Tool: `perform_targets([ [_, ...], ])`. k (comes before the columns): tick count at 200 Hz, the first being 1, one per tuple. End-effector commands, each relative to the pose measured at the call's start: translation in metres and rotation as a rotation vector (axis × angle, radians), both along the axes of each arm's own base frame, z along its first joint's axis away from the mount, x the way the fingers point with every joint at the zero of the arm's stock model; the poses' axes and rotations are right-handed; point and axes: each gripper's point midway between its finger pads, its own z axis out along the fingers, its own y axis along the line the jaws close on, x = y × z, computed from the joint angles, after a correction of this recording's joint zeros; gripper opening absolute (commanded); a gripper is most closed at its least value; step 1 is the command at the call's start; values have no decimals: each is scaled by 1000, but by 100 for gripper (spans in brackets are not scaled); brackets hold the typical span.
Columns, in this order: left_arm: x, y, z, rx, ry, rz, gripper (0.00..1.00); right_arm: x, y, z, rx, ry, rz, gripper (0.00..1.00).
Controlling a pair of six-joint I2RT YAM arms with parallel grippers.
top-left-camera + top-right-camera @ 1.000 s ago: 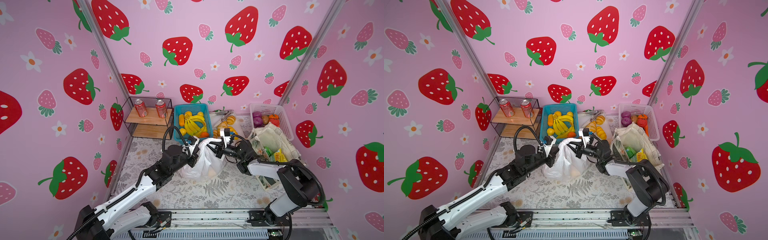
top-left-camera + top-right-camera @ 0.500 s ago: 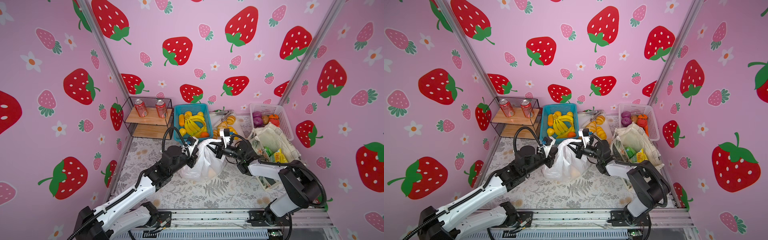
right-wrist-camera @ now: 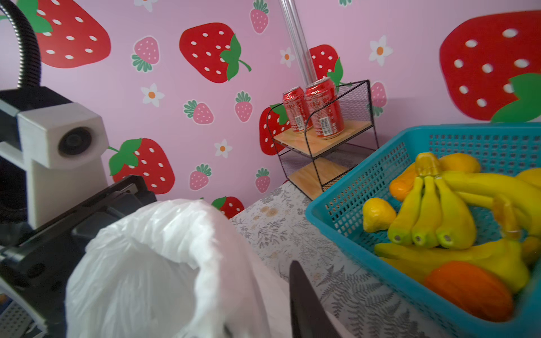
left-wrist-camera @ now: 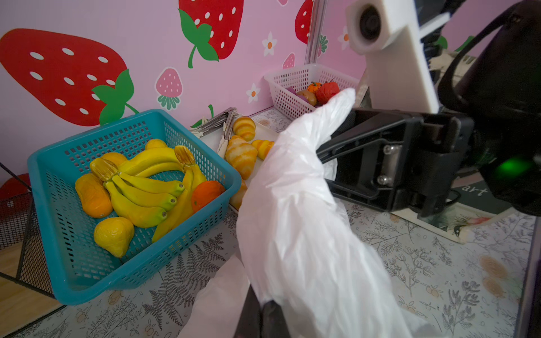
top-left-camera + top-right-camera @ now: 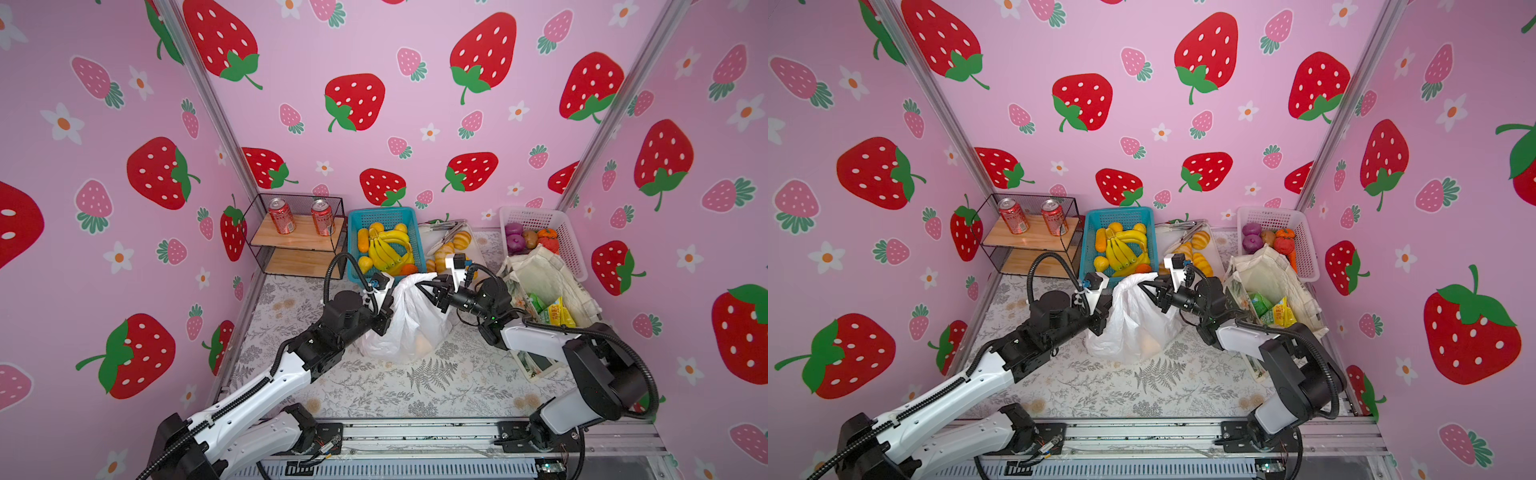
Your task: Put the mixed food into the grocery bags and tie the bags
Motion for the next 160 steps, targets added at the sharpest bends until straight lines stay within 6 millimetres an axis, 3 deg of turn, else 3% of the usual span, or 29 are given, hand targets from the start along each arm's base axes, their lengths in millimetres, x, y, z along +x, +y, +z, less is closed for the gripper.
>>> perform_targets([
  [1,0,-5,0,-31,19,-15,0,0,-11,-3,-47,-26,-61,40],
  [43,0,-9,1,-46,26,-27,0,0,-46,-14,-144,-20,-165,48],
  [65,0,-8,1,-48,27,-31,0,-7,-58,-5,-182,-64,-182,50],
  [95,-1,-8,4,-52,21,-35,0,-18,-55,14,-222,-140,-122,50],
  [160,-2,-8,3,-50,25,-41,0,-13,-38,39,-210,-195,-50,45],
])
